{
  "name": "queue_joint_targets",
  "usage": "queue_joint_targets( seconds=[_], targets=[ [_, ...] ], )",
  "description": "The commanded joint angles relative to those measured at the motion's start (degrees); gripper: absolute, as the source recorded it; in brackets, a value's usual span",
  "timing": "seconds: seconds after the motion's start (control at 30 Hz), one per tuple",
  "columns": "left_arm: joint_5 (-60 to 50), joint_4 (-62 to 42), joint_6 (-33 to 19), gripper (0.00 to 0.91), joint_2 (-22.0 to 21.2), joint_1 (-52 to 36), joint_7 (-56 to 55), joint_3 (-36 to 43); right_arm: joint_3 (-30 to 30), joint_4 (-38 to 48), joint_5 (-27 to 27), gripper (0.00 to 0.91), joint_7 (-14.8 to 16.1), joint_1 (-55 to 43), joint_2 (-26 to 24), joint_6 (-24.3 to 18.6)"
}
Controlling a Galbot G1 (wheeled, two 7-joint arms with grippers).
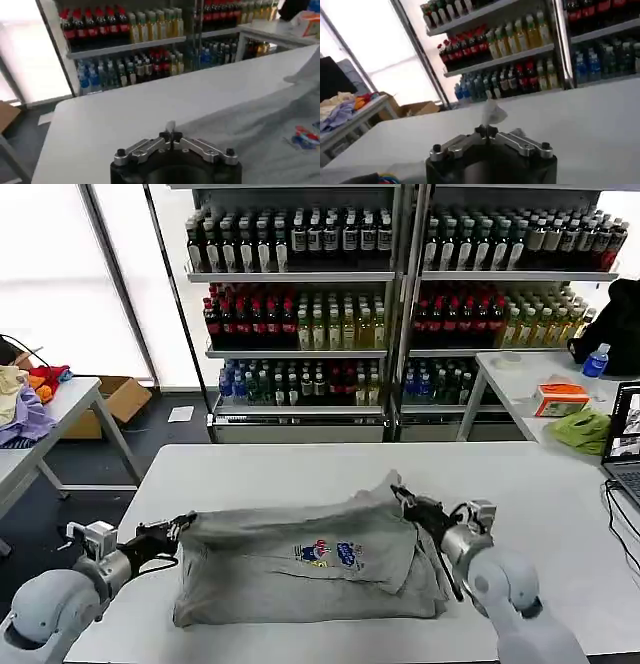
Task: Fold and organize the clothes.
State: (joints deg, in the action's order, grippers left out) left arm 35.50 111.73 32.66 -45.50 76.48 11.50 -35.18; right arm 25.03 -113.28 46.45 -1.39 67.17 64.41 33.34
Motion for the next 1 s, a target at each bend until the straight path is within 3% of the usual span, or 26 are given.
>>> queue_joint_targets(
  seconds=[0.03, 0.1, 0.13, 0.17, 0.2, 0.33, 0.47, 0.5, 0.57, 0.7, 1.0],
  targets=[
    [-5.09, 10.26, 0.41, 0.01, -0.67, 19.64, 0.49, -7.92, 6.2, -13.5, 0.52, 0.0, -1.99, 19.97, -2.75, -0.06],
    [-7.31, 10.77, 0.38, 0.01, -1.34, 21.75, 1.2, -7.68, 6.05, -14.14, -0.28, 0.0, -2.31, 21.63, -2.88, -0.06],
    [-8.78, 10.85, 0.37, 0.202, -1.98, 22.66, 2.54, -7.54, 5.76, -14.4, -0.13, 0.0, -2.96, 23.19, -2.85, -0.09],
    [-10.44, 11.1, 0.37, 0.484, -2.56, 23.12, 2.93, -7.25, 5.54, -14.24, 0.06, 0.0, -3.76, 23.77, -2.47, -0.09],
    [-10.84, 11.23, 0.37, 0.907, -2.98, 23.11, 2.51, -7.09, 5.45, -14.13, 0.37, 0.907, -4.07, 23.86, -2.11, -0.11],
    [-14.03, 13.06, 0.41, 0.907, -4.34, 21.84, 2.62, -6.16, 6.06, -14.01, 0.81, 0.907, -3.62, 23.52, -0.64, -0.2],
    [-12.74, 15.57, 0.4, 0.907, -5.35, 20.09, 0.56, -8.81, 8.83, -14.87, -1.66, 0.907, 0.17, 22.39, -0.38, -1.42],
    [-11.85, 16.59, 0.41, 0.907, -5.73, 20.07, 0.15, -10.27, 9.42, -14.82, -3.45, 0.907, 1.57, 22.35, -0.57, -3.68],
    [-9.46, 17.96, 0.36, 0.907, -7.11, 20.52, -0.49, -12.94, 11.28, -13.53, -11.85, 0.907, 6.3, 22.43, -0.58, -11.03],
    [-7.47, 19.26, -0.73, 0.907, -10.27, 22.53, -3.12, -13.8, 14.0, -9.54, -23.26, 0.907, 11.83, 22.77, -0.06, -23.5],
    [-10.81, 13.63, -5.44, 0.907, -23.84, 20.64, -15.09, -0.76, 16.3, -7.78, -20.97, 0.907, 9.02, 25.84, 3.5, -25.5]
  ],
)
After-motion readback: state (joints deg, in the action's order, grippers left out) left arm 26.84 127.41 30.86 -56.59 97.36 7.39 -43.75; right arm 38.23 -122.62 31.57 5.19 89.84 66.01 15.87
